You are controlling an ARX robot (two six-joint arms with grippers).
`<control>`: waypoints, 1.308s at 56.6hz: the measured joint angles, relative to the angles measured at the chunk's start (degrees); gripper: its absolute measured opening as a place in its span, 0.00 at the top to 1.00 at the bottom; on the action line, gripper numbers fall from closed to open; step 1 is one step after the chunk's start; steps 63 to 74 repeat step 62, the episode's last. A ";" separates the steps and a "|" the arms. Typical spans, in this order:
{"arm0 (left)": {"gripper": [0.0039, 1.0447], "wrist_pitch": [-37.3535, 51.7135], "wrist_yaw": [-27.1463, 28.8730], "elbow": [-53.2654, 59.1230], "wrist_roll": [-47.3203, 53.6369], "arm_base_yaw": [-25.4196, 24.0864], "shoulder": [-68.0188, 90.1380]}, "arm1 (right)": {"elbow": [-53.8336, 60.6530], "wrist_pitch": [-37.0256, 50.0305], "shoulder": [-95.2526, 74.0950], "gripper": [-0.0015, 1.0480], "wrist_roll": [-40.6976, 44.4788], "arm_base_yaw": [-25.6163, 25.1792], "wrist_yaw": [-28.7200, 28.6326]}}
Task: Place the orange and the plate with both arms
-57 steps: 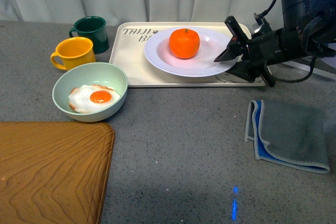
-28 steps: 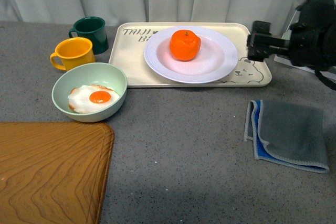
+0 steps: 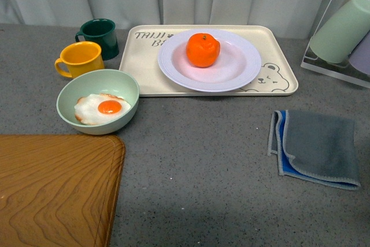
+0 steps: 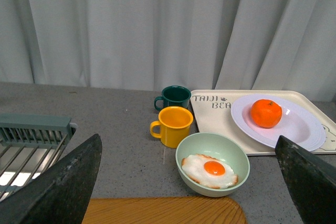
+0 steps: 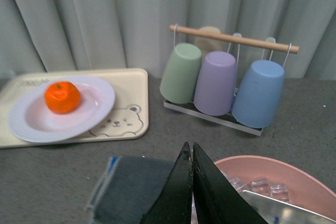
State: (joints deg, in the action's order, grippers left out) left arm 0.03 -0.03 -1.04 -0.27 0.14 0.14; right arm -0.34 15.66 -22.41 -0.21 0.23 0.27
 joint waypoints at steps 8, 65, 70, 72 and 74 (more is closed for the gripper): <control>0.06 0.00 0.04 0.00 0.00 0.00 0.00 | 0.00 -15.08 20.26 0.99 0.02 -0.09 -0.37; 0.06 0.00 0.04 0.00 0.00 0.00 0.00 | 0.00 -15.56 22.12 0.09 0.07 -0.09 -0.37; 0.06 0.00 0.04 0.00 0.00 0.00 0.00 | 0.00 -15.56 22.12 0.09 0.07 -0.09 -0.37; 0.06 0.00 0.04 0.00 0.00 0.00 0.00 | 0.00 -15.56 22.12 0.09 0.07 -0.09 -0.37; 0.06 0.00 0.04 0.00 0.00 0.00 0.00 | 0.00 -15.56 22.12 0.09 0.07 -0.09 -0.37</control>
